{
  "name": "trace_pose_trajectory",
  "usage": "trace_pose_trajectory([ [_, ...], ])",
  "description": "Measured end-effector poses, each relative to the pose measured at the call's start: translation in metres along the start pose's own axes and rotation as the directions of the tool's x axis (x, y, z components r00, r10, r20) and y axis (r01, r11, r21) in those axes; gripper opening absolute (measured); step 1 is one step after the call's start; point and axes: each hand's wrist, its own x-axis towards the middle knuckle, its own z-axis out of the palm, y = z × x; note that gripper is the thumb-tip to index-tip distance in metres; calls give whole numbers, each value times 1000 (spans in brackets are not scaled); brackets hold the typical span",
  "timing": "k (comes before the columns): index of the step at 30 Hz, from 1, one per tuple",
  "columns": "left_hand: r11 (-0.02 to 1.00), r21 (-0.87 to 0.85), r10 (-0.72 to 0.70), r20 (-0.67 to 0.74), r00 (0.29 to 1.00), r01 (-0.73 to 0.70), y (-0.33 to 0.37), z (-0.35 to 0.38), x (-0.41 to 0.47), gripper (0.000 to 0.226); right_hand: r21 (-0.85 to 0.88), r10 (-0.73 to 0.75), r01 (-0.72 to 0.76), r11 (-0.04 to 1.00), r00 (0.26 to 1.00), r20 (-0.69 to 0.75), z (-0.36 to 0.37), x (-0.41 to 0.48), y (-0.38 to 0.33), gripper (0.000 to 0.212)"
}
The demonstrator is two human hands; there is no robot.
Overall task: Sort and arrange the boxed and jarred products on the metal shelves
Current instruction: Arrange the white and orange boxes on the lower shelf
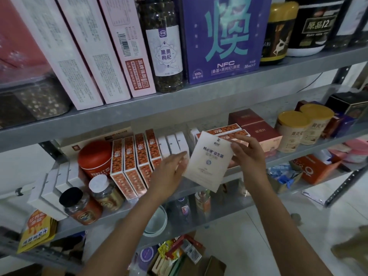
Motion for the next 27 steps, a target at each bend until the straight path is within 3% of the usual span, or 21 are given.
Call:
trace_pose_trajectory([
  [2, 887, -411, -137, 203, 969, 212, 23, 6, -16, 53, 49, 33, -32, 998, 999, -32, -10, 5, -2, 15],
  [4, 720, -603, -218, 274, 937, 344, 39, 12, -27, 36, 59, 60, -58, 997, 997, -37, -18, 10, 0, 13],
  [7, 553, -721, -309, 289, 906, 418, 52, 19, -40, 27, 140, 172, -174, 975, 985, 26, -26, 13, 3, 16],
  [10, 422, -782, -331, 339, 881, 459, 60, 24, -52, 45, 271, 292, -342, 900, 933, 209, -29, 12, 9, 47],
  [14, 307, -819, -316, 391, 864, 484, 71, 30, -63, 52, 374, 363, -583, 721, 778, 513, -27, 5, 14, 61],
  [17, 255, -840, -271, 413, 869, 479, 76, 34, -69, 45, 417, 282, -747, 518, 609, 742, -21, 0, 14, 71],
  [19, 244, -845, -268, 412, 871, 475, 78, 34, -72, 45, 413, 226, -788, 457, 552, 803, -16, -3, 12, 70],
  [22, 255, -843, -316, 390, 865, 474, 80, 34, -72, 44, 449, 211, -748, 489, 601, 771, -10, -5, 12, 68],
  [23, 307, -825, -350, 366, 863, 474, 81, 35, -72, 42, 480, 206, -739, 473, 622, 755, -9, -5, 14, 68],
  [25, 516, -733, -415, 240, 878, 444, 86, 36, -69, 28, 546, 223, -701, 458, 685, 693, -7, -4, 19, 69],
  [27, 645, -672, -404, 106, 909, 364, 95, 37, -69, 43, 577, 285, -652, 492, 747, 601, -4, -4, 24, 68],
])
